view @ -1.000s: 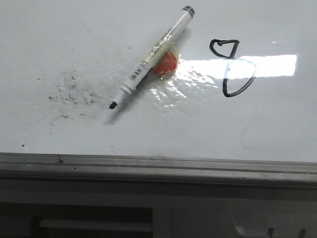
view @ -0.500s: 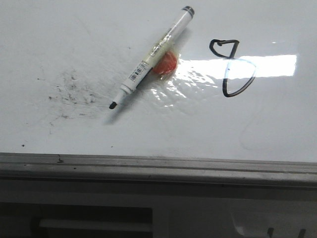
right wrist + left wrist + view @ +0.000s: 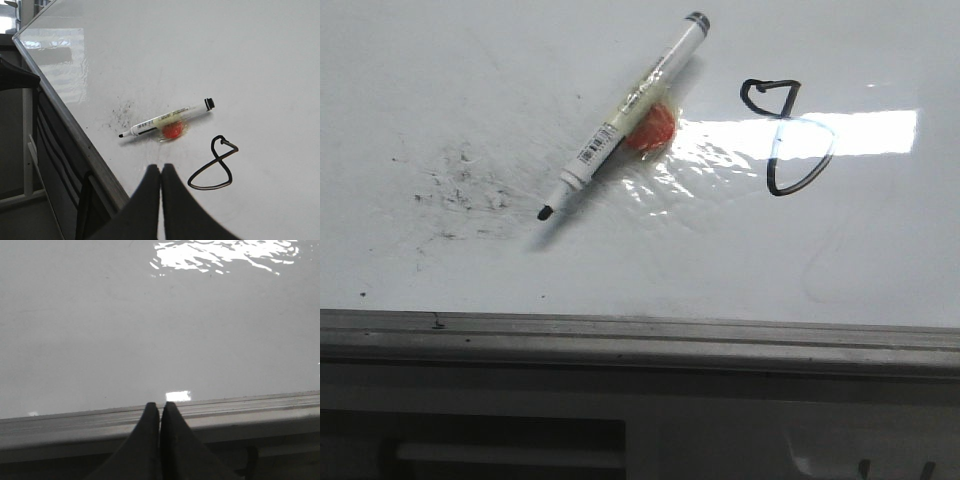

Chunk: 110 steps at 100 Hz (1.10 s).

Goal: Write number 8 on whiteboard

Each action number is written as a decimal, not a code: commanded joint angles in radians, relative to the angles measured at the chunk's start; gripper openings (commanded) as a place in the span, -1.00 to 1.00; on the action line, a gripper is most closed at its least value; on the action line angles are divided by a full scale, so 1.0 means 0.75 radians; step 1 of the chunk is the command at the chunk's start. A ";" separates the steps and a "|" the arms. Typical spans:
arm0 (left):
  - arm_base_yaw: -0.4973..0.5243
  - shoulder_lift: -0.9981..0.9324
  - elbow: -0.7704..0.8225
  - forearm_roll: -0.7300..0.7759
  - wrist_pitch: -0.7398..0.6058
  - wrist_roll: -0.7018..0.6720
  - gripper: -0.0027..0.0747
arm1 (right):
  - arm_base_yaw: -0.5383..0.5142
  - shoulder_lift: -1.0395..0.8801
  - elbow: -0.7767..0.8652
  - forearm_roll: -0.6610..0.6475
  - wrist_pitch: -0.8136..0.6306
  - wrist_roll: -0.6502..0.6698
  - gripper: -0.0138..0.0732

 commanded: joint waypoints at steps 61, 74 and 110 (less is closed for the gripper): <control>0.002 -0.042 0.042 -0.003 -0.064 -0.013 -0.98 | -0.011 0.008 -0.036 -0.008 -0.110 0.004 -0.78; 0.002 -0.042 0.042 -0.003 -0.064 -0.013 -0.98 | -0.011 0.008 -0.034 -0.008 -0.107 0.004 -0.78; 0.002 -0.042 0.042 -0.003 -0.064 -0.013 -0.98 | -0.056 0.006 0.070 -0.008 -0.092 0.004 -0.78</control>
